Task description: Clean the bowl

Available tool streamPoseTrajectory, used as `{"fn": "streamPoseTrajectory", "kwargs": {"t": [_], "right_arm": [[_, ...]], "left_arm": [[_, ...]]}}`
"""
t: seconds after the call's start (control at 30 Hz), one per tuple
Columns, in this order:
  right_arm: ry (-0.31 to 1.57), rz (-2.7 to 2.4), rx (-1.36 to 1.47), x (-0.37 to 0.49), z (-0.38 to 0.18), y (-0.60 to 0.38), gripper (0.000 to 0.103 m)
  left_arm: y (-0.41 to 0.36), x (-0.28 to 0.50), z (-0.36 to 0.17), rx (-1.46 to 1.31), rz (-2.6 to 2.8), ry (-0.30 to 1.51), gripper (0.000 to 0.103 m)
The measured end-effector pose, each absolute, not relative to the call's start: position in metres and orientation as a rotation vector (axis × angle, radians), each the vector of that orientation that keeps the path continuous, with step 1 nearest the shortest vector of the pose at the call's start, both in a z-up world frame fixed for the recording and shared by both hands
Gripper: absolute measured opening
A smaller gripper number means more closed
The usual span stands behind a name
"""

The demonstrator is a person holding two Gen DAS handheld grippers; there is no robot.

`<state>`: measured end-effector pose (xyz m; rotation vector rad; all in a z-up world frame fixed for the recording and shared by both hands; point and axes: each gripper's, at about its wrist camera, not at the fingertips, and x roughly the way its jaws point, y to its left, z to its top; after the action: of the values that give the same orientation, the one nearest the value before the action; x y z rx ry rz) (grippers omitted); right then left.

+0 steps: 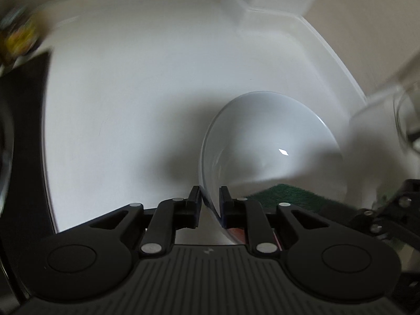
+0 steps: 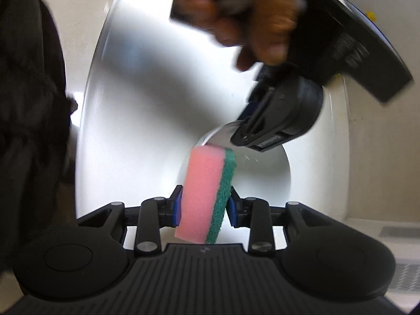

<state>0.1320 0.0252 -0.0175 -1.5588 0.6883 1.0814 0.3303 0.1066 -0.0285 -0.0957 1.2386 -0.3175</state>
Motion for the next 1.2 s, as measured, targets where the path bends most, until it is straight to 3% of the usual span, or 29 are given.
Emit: {"fn": "streamPoseTrajectory", "kwargs": {"t": [0.13,0.37,0.6,0.73,1.2], "right_arm": [[0.712,1.048,-1.556,0.134,-0.018,0.028,0.029],[0.749,1.026,-1.520,0.138,-0.014,0.031,0.029],[0.782,1.074,-1.456,0.142,-0.006,0.038,0.029],[0.774,1.070,-1.558,0.143,-0.008,0.031,0.029],[0.763,1.116,-1.499,0.148,-0.003,0.034,0.029]], "left_arm": [[0.122,0.321,-0.026,-0.257,-0.237,1.194,0.014],[0.134,0.284,-0.028,-0.375,-0.204,1.132,0.021],[0.112,0.310,-0.029,-0.145,-0.289,1.195,0.014],[0.098,0.337,-0.027,0.006,-0.368,1.215,0.012],[0.107,0.280,-0.032,-0.279,-0.133,1.124,0.017]]}}
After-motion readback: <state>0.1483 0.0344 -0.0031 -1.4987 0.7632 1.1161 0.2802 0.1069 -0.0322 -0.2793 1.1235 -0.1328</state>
